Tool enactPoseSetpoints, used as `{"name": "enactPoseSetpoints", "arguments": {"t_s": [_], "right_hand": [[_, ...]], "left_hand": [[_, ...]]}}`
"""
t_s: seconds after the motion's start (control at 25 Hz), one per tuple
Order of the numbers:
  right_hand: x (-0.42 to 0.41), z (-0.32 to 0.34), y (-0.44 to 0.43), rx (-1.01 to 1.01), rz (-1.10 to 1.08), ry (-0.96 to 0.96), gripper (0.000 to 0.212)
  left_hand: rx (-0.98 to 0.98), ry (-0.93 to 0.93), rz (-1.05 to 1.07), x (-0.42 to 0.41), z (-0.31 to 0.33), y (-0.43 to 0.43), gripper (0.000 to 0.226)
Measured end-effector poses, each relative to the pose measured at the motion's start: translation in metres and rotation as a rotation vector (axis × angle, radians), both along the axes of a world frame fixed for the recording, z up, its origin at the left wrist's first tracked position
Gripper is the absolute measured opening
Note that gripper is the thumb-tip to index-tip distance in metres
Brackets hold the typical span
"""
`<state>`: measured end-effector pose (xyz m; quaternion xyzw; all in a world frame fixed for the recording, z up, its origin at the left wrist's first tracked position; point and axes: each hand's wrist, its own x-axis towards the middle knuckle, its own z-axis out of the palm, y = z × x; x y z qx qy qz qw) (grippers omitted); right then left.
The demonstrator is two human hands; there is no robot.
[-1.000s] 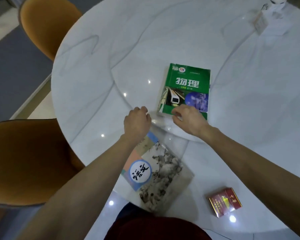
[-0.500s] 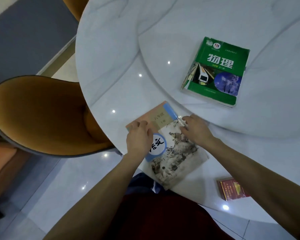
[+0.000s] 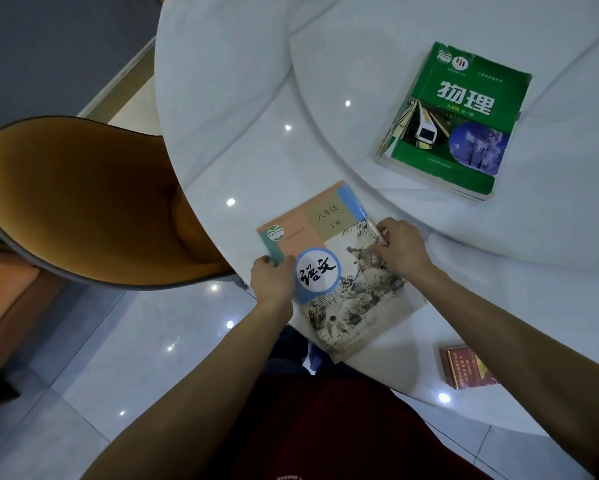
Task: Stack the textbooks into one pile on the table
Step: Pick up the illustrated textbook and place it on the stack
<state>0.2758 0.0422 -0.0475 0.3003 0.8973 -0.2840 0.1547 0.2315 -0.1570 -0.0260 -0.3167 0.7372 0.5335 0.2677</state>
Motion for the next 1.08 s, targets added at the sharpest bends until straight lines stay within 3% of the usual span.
{"name": "enactPoseSetpoints", "arguments": {"t_s": [0.08,0.24,0.4,0.52,0.8,1.08], "right_hand": [[-0.001,0.0,0.0,0.003,-0.012,-0.001,0.046],[-0.001,0.001,0.001,-0.01,-0.03,-0.005,0.047],[0.0,0.0,0.003,-0.069,-0.076,-0.001,0.047],[0.006,0.005,0.001,-0.197,-0.182,0.044,0.04],[0.013,0.041,0.007,-0.741,-0.504,0.271,0.019],[0.01,0.079,0.037,-0.788,-0.671,0.501,0.016]], "left_hand": [[0.03,-0.022,-0.033,0.003,-0.002,-0.002,0.013],[0.155,0.035,-0.149,0.027,-0.005,0.0,0.048],[0.233,0.143,-0.185,0.036,-0.008,-0.002,0.059],[0.294,0.191,-0.193,0.028,-0.003,-0.006,0.059],[0.492,0.24,-0.261,-0.017,0.024,-0.019,0.054],[0.495,0.302,-0.386,-0.072,0.053,0.029,0.045]]}}
